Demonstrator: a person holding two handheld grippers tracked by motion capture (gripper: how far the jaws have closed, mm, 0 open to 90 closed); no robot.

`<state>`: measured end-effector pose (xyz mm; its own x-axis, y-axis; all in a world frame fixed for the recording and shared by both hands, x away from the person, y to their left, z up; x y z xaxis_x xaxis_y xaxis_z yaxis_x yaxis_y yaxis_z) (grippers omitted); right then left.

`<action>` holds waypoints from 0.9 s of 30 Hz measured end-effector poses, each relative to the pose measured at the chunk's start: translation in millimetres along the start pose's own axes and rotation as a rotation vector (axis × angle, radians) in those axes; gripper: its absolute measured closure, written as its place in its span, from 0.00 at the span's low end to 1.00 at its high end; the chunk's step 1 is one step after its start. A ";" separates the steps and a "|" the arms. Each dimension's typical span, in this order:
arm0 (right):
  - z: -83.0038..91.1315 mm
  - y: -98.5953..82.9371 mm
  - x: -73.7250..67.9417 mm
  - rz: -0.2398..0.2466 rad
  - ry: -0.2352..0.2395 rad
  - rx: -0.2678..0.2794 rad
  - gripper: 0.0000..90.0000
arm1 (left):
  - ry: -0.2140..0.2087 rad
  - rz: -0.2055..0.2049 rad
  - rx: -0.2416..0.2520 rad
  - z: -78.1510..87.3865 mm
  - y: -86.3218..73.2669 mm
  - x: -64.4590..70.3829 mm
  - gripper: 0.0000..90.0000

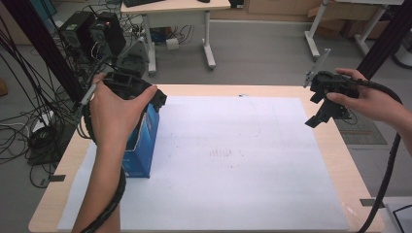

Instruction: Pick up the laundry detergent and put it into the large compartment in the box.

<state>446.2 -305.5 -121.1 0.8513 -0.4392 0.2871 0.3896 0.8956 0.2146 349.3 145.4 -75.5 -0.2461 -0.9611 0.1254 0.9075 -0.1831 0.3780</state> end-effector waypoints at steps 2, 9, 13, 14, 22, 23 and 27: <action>0.1 -0.5 0.1 -0.002 -0.001 0.000 0.04 | -0.005 -0.014 -0.005 -2.2 1.4 5.1 0.07; 1.1 -2.6 2.1 -0.007 0.000 0.008 0.04 | -0.022 -0.048 -0.021 -11.7 5.1 18.9 0.07; 0.8 -3.3 3.0 -0.007 -0.001 0.010 0.04 | -0.041 -0.063 -0.034 -19.2 5.8 24.2 0.06; 0.9 -3.6 3.2 -0.010 -0.001 0.010 0.04 | -0.044 -0.060 -0.034 -20.9 5.9 25.4 0.06; 0.8 -4.7 5.1 -0.016 0.002 0.007 0.04 | -0.058 -0.078 -0.050 -30.5 9.5 32.3 0.06; 0.8 -4.8 5.2 -0.018 0.003 0.007 0.04 | -0.062 -0.081 -0.054 -31.7 10.1 32.8 0.06; 0.3 -5.0 6.0 -0.018 0.004 0.006 0.04 | -0.071 -0.090 -0.068 -38.0 11.9 34.7 0.06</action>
<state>449.3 -312.7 -120.1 0.8456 -0.4547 0.2795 0.4026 0.8872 0.2253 364.5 102.0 -101.5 -0.3490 -0.9235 0.1591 0.9010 -0.2840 0.3278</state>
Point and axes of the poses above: each handheld gripper's, and its own axes: z roughly backward along the jaws, y roughly out of its top, x roughly to its right, the point moved 5 cm from there along -z, roughly forward along the jaws, and after that the axes turned 14 degrees about -y, right-handed, at the moved point
